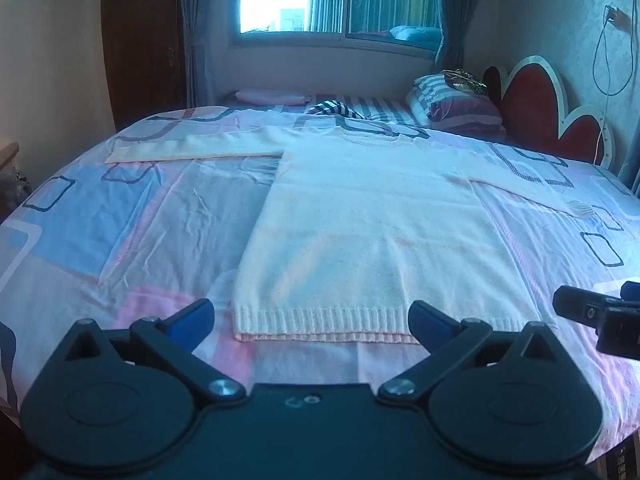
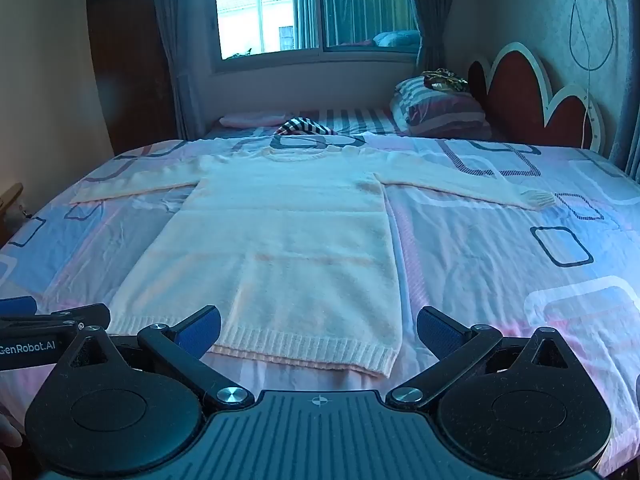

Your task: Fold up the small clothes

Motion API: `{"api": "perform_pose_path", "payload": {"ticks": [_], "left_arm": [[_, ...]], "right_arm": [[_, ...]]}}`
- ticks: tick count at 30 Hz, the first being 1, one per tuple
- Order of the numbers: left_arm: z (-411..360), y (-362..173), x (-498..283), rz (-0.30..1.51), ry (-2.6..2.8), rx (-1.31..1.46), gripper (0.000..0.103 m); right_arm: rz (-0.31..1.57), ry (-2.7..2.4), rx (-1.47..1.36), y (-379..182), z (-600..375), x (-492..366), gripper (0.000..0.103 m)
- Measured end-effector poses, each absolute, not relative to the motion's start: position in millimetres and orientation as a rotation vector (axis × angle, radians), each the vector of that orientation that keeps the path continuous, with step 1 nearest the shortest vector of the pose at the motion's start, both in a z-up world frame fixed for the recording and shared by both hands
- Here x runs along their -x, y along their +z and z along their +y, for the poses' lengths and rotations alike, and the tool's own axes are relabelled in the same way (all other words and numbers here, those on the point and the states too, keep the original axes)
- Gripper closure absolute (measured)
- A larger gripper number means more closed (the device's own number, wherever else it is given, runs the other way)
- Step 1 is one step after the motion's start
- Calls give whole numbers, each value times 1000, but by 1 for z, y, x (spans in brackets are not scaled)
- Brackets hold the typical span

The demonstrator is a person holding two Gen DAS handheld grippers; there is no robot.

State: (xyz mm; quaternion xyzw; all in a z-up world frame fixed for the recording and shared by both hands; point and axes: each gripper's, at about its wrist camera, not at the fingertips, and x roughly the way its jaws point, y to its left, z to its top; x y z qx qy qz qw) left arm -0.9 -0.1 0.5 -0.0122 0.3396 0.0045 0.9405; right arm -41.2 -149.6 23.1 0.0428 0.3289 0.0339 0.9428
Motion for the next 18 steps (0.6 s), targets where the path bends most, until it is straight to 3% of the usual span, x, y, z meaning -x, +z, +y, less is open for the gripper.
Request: {"api": "perform_pose_path", "payload": {"ticks": [18], "left_arm": [[0, 1, -4, 705, 16, 9, 1]], "right_arm": [[670, 70, -102, 19, -152, 37, 0]]}}
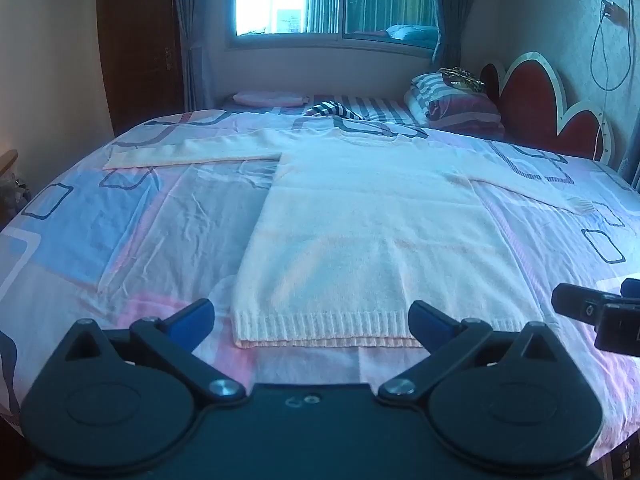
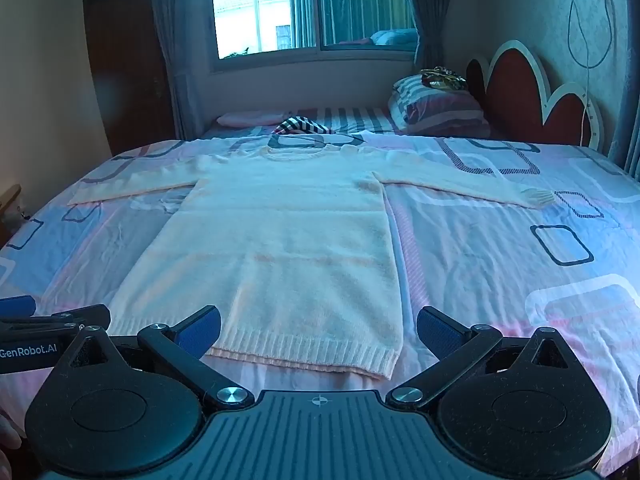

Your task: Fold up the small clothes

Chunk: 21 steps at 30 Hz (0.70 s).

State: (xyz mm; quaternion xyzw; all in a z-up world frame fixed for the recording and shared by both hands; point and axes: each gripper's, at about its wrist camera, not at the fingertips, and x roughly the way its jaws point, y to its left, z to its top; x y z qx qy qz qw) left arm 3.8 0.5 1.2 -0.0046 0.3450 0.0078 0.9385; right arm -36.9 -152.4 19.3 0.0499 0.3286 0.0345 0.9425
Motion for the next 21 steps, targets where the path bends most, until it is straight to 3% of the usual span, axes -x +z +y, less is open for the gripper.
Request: {"api": "perform_pose_path", "payload": {"ticks": [21], "left_arm": [[-4, 3, -6, 698, 17, -11, 1]], "right_arm": [[672, 64, -114, 21, -153, 40, 0]]}}
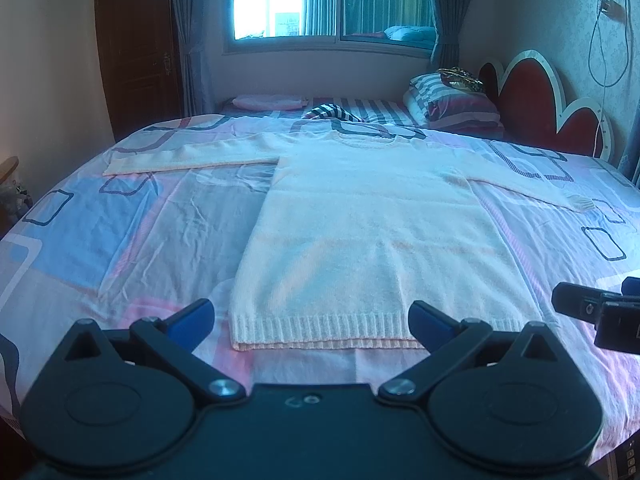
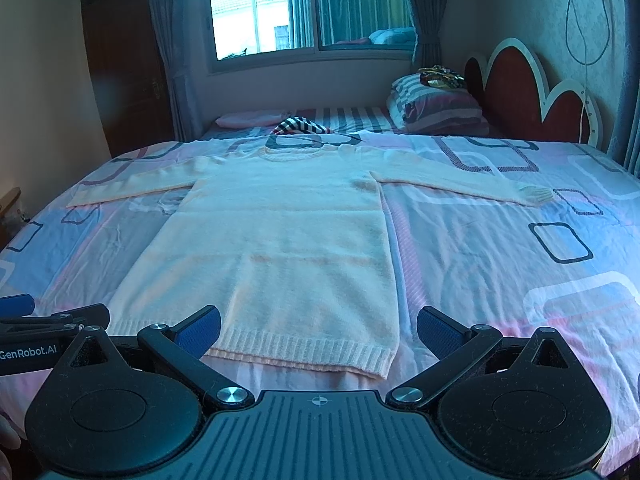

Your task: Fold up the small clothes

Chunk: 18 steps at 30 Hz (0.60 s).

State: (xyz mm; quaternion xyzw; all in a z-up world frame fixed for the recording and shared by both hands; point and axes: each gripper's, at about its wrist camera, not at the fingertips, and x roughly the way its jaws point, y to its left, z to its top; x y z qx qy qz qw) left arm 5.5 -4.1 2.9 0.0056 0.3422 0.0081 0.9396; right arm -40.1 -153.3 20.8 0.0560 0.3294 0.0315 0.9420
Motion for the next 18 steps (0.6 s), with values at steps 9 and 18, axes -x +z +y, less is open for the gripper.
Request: {"api": "perform_pose_path", "payload": {"ticks": [9, 18], "left_arm": [[-4, 4, -5, 698, 19, -13, 1], [-6, 6, -4, 694, 19, -17, 1]], "right_arm": [[669, 66, -116, 22, -154, 40, 0], [670, 64, -119, 24, -156, 40, 0]]}}
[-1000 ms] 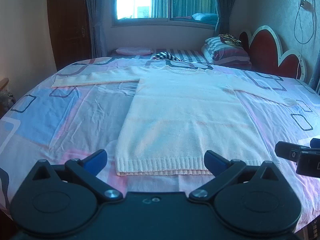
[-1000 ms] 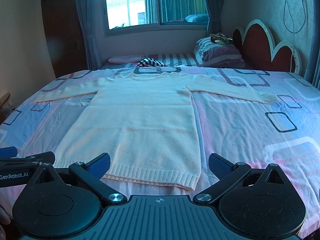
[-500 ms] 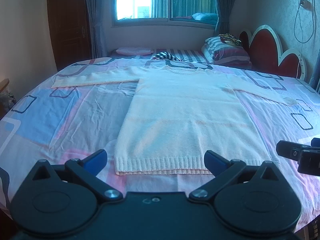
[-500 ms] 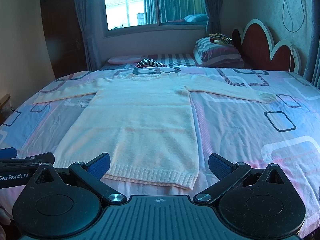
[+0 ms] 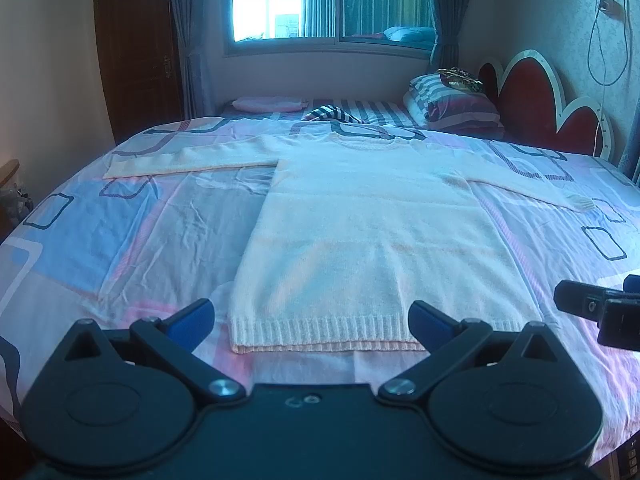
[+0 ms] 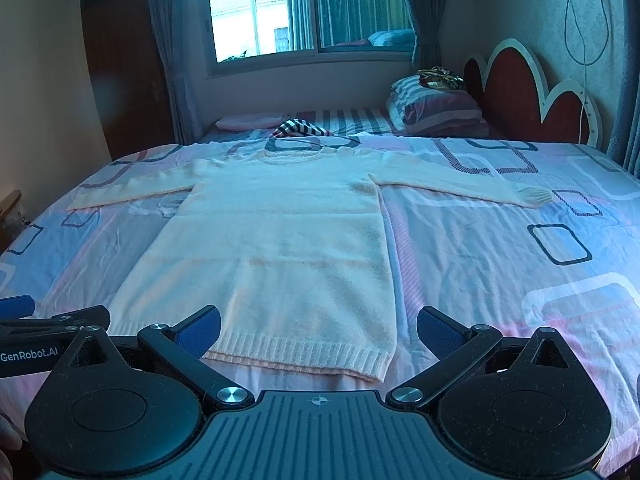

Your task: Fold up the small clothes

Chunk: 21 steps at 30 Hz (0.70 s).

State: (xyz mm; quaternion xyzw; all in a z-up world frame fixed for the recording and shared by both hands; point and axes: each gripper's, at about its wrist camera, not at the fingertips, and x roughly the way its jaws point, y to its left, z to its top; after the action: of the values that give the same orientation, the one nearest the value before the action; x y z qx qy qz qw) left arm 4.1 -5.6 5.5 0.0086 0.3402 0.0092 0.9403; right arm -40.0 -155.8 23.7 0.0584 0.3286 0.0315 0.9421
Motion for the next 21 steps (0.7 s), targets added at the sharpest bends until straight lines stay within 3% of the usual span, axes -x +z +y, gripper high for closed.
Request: {"api": "perform_pose_path", "payload": {"ticks": [21], "left_arm": [[-8, 8, -6, 692, 23, -28, 1]], "right_arm": [[669, 66, -120, 25, -155, 41, 0]]}}
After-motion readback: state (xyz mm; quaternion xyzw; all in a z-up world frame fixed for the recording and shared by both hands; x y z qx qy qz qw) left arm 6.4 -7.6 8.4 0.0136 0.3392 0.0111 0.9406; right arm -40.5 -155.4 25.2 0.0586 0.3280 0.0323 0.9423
